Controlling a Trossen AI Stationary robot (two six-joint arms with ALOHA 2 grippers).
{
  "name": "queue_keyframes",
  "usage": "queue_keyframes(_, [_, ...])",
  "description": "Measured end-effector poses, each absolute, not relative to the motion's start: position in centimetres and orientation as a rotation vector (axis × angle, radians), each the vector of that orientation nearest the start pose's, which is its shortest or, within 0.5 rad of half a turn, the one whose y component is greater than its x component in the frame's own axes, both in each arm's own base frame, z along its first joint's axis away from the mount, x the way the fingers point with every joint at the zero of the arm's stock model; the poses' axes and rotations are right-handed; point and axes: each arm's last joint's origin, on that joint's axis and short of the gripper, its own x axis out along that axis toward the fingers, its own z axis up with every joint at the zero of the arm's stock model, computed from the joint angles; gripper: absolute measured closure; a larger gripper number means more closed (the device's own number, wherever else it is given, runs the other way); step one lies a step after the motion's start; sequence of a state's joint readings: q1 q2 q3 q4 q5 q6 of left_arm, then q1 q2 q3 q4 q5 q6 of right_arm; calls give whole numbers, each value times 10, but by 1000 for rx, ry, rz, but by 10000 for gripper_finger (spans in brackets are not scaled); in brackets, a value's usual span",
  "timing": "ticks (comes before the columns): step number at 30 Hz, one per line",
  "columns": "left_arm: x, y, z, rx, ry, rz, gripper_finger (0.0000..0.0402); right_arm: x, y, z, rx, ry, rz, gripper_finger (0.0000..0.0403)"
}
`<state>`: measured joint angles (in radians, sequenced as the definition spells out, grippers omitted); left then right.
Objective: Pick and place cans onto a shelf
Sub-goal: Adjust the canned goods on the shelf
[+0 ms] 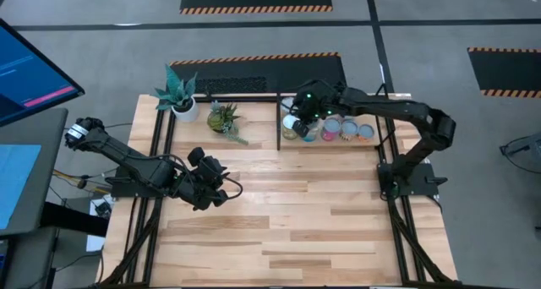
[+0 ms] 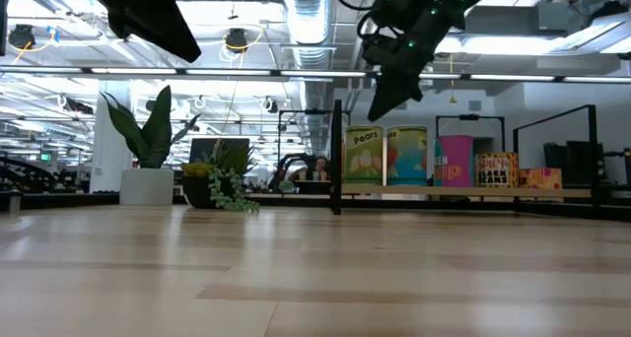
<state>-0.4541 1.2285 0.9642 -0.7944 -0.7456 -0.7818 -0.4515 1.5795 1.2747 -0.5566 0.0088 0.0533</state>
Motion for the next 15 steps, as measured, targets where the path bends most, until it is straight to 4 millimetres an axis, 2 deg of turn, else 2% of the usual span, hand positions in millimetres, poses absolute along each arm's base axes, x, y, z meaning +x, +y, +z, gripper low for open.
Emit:
queue_keyframes(7, [213,-82,268,-127,700,569,332,310,-147,277,210,802,-459,395])
queue_keyframes(15, [213,-82,269,-110,703,565,332,313,-132,274,164,856,-391,395])
